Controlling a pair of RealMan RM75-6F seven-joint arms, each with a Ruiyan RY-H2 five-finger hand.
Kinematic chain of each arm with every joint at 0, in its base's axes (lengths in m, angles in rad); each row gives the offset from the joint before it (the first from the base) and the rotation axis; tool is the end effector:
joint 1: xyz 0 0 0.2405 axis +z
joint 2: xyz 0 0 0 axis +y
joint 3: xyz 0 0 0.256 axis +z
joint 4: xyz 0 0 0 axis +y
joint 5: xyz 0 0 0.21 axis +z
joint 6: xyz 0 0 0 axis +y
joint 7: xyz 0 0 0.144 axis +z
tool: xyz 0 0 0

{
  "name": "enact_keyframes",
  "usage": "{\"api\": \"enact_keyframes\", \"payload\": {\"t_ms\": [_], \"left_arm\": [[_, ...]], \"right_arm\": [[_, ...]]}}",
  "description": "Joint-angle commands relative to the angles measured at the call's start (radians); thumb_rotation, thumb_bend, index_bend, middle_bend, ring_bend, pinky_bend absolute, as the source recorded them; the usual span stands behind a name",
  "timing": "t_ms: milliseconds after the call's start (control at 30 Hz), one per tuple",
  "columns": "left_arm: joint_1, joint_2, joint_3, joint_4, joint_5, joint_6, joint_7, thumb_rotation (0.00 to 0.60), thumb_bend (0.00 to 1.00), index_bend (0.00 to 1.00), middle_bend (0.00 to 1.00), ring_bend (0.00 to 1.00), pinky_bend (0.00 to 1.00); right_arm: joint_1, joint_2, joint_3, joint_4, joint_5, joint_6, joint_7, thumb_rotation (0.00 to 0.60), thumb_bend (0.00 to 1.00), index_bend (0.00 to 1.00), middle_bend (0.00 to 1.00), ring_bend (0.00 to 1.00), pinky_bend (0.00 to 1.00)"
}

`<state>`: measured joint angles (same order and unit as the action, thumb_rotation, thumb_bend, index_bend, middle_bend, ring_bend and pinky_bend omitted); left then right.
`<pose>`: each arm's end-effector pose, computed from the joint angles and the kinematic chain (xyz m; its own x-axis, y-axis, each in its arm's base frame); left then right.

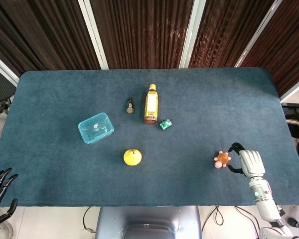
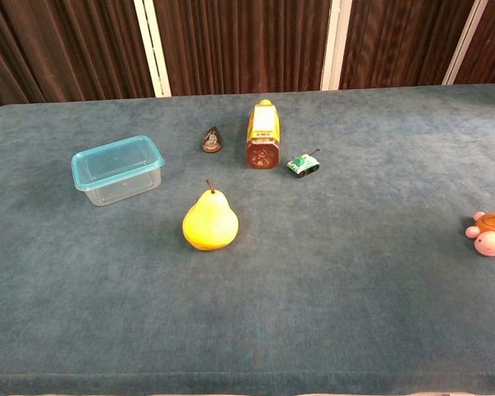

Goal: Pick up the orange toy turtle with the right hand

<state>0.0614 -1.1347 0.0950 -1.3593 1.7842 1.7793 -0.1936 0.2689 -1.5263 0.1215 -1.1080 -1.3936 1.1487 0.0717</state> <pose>-0.3289 0.0998 0.1758 0.4025 -0.0388 0.9146 0.8951 -0.1925 -0.4021 -0.3498 -0.2585 0.0454 0.3823 -0.1854 0.9053 -0.9209 0.0045 0.3898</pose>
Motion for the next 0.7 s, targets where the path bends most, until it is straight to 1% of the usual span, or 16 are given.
{"api": "enact_keyframes", "payload": {"t_ms": [33,300,367,400,433,500,533,567,600,633,700], "left_arm": [[0.0,0.001,0.001,0.0,0.002,0.001,0.0,0.6,0.47,0.13,0.02,0.06,0.3],[-0.002,0.001,0.003,-0.002,0.006,-0.004,0.005,0.6,0.47,0.13,0.02,0.06,0.3],[-0.001,0.002,0.004,-0.003,0.006,-0.004,0.004,0.6,0.47,0.13,0.02,0.06,0.3],[-0.001,0.002,0.004,-0.003,0.006,-0.004,0.003,0.6,0.47,0.13,0.02,0.06,0.3],[-0.001,0.003,0.004,-0.002,0.006,-0.003,0.002,0.6,0.47,0.13,0.02,0.06,0.3],[0.0,0.003,0.004,0.0,0.006,-0.001,-0.003,0.6,0.47,0.13,0.02,0.06,0.3],[0.0,0.003,0.004,0.001,0.006,0.0,-0.006,0.6,0.47,0.13,0.02,0.06,0.3],[0.001,0.003,0.004,0.004,0.006,0.003,-0.011,0.6,0.47,0.13,0.02,0.06,0.3],[0.001,0.003,0.004,0.005,0.006,0.004,-0.014,0.6,0.47,0.13,0.02,0.06,0.3],[0.002,0.003,0.004,0.006,0.006,0.007,-0.018,0.6,0.47,0.13,0.02,0.06,0.3],[0.003,0.003,0.004,0.009,0.006,0.009,-0.021,0.6,0.47,0.13,0.02,0.06,0.3]], "right_arm": [[0.012,-0.023,-0.005,0.026,-0.003,-0.009,0.011,0.6,0.3,0.52,0.37,0.92,1.0],[0.036,-0.081,-0.012,0.096,-0.007,-0.027,0.047,0.6,0.31,0.49,0.37,0.93,1.0],[0.04,-0.095,-0.015,0.118,-0.013,-0.023,0.064,0.6,0.32,0.5,0.37,0.93,1.0],[0.041,-0.101,-0.016,0.128,-0.016,-0.02,0.069,0.6,0.34,0.51,0.37,0.93,1.0],[0.042,-0.107,-0.018,0.138,-0.019,-0.016,0.074,0.6,0.39,0.53,0.39,0.94,1.0],[0.042,-0.117,-0.022,0.158,-0.027,-0.004,0.087,0.6,0.53,0.58,0.44,0.95,1.0],[0.041,-0.121,-0.023,0.166,-0.03,0.002,0.092,0.6,0.63,0.62,0.48,0.96,1.0],[0.04,-0.125,-0.024,0.176,-0.034,0.01,0.098,0.6,0.7,0.64,0.5,0.97,1.0],[0.039,-0.129,-0.024,0.183,-0.034,0.015,0.101,0.6,0.82,0.68,0.54,0.98,1.0],[0.038,-0.134,-0.023,0.192,-0.036,0.025,0.102,0.6,0.91,0.72,0.57,0.99,1.0],[0.036,-0.141,-0.022,0.206,-0.037,0.039,0.105,0.6,0.99,0.78,0.63,1.0,1.0]]}}
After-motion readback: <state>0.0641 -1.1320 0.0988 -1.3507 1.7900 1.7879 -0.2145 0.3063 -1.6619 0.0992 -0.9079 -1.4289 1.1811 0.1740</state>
